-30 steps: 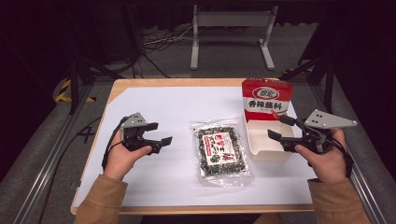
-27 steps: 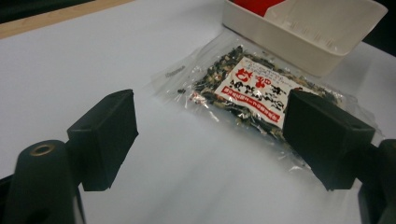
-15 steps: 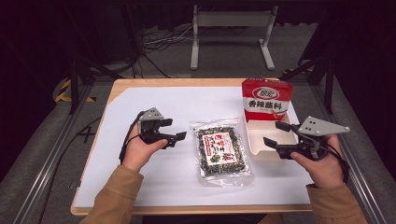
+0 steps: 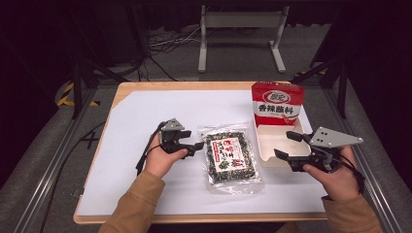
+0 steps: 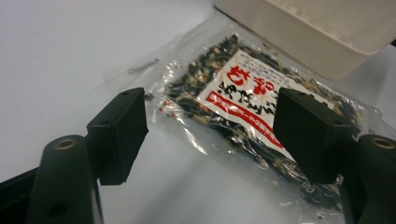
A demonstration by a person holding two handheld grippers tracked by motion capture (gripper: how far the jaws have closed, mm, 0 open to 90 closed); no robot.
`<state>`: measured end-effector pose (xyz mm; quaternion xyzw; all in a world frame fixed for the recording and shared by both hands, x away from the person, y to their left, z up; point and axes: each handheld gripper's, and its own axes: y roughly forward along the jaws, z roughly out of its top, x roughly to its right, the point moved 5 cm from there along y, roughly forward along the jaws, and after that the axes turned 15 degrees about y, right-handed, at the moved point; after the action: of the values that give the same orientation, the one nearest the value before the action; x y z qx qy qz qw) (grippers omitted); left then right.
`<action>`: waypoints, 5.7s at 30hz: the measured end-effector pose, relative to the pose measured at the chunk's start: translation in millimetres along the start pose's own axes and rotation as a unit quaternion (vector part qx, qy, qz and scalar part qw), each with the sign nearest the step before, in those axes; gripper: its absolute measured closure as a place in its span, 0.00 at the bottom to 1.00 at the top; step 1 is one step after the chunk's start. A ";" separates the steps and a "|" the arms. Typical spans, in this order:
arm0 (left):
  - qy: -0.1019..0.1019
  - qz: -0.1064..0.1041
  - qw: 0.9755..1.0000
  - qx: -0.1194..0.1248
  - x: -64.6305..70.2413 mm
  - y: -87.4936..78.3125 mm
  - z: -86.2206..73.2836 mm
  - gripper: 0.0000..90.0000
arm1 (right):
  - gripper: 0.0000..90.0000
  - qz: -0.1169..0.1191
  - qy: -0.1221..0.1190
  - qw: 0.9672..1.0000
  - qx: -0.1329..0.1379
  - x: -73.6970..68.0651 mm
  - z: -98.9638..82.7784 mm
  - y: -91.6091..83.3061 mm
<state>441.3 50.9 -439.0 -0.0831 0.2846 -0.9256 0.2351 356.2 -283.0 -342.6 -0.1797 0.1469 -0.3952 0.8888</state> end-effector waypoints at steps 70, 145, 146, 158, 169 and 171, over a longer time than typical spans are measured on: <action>-0.132 -0.109 0.983 -0.066 29.1 46.6 -10.2 0.67 | 0.28 -0.019 0.002 1.000 -0.016 -3.4 -13.0 3.9; 0.101 -0.091 0.975 0.174 73.3 -74.6 58.8 0.94 | 0.72 0.170 0.032 0.985 -0.019 -48.6 43.1 26.3; 0.098 -0.094 0.975 0.175 72.8 -74.8 58.7 0.94 | 0.74 0.180 0.033 0.983 -0.021 -48.9 43.4 25.4; 0.089 -0.093 0.976 0.176 67.2 -73.1 57.4 0.80 | 0.84 0.223 0.010 0.974 -0.034 -54.5 49.4 15.7; 0.114 -0.050 0.983 0.132 53.6 -84.4 48.1 0.60 | 0.84 0.196 -0.009 0.980 -0.032 -41.8 60.1 3.6; 0.114 -0.043 0.984 0.128 50.5 -87.4 46.5 0.58 | 0.84 0.189 -0.012 0.981 -0.030 -39.6 63.6 0.3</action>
<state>376.6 67.4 -350.3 0.0419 0.1853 -0.9670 0.1699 356.5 -239.9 -281.3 -0.1796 0.1795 -0.2130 0.9435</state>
